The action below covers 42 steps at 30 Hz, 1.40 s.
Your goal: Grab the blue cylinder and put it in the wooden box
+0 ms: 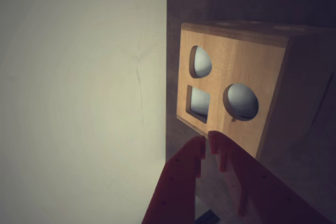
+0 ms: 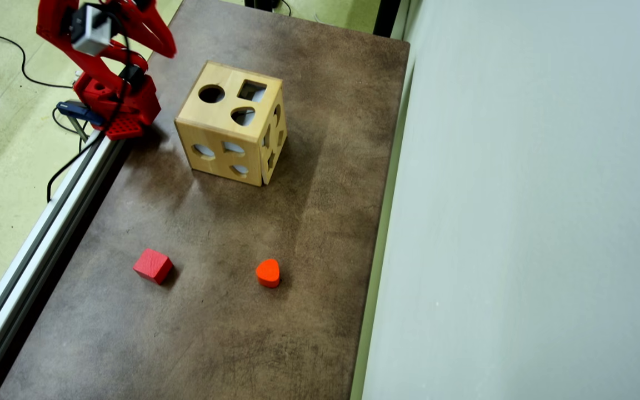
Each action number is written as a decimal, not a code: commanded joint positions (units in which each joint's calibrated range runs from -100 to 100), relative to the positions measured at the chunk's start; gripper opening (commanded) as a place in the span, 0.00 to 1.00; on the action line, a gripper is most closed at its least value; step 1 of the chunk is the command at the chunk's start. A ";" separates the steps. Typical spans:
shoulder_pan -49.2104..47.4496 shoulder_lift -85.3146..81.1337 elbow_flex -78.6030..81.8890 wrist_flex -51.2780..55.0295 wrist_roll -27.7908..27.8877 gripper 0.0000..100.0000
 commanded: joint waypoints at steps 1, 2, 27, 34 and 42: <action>0.33 -11.23 4.67 0.41 -0.10 0.02; 0.33 -13.52 5.30 0.41 -0.05 0.02; 0.48 -24.99 8.79 0.41 -2.93 0.02; 0.40 -24.99 8.79 0.41 -2.88 0.02; 0.48 -24.99 8.61 0.49 -3.22 0.02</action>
